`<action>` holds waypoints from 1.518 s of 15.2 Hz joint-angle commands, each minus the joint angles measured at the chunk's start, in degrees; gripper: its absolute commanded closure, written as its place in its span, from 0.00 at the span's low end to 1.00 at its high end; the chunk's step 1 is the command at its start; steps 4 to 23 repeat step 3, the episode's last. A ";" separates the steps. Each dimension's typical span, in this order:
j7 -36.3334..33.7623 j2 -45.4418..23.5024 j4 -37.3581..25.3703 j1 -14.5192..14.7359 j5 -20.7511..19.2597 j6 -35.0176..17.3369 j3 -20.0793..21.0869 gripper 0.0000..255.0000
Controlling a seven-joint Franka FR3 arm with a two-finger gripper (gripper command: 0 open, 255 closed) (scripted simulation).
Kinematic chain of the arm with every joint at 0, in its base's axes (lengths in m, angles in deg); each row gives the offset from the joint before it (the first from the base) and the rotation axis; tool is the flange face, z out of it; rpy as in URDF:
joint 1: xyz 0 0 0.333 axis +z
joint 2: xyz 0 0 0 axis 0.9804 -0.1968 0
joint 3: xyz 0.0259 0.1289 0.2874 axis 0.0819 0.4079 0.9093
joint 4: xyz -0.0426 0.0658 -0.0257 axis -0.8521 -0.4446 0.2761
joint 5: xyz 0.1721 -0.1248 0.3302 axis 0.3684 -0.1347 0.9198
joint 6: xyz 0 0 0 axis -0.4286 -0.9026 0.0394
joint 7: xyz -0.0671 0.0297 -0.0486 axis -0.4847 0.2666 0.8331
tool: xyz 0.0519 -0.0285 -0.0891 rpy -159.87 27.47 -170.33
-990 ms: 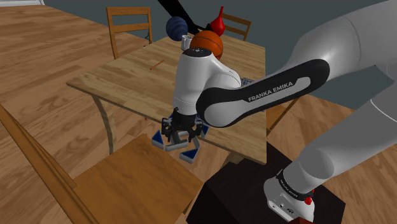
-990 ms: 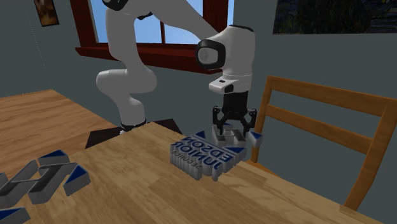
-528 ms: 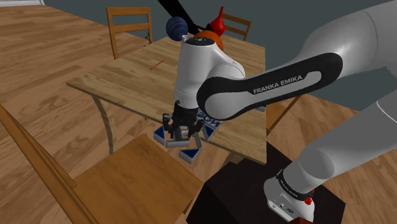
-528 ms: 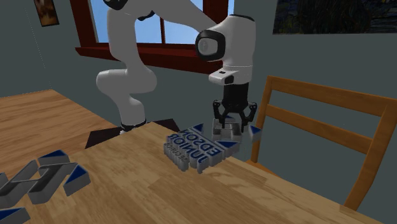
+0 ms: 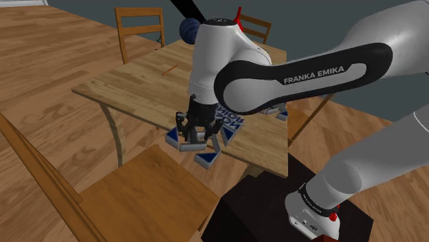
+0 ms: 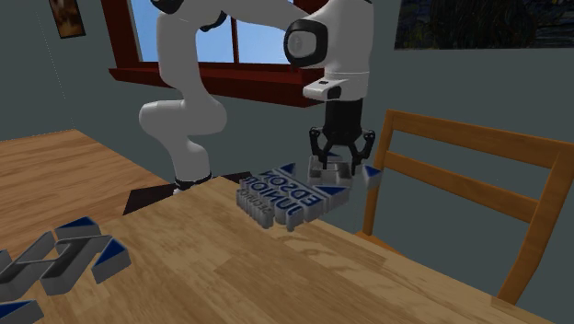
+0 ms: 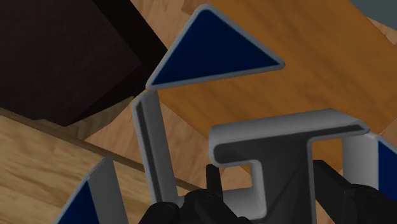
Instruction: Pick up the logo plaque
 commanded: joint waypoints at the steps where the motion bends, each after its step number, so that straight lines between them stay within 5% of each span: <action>1: 0.49 1.03 -0.96 0.18 0.62 1.72 -0.52 1.00; 23: 0.52 1.09 -1.04 0.19 0.65 1.84 -0.56 1.00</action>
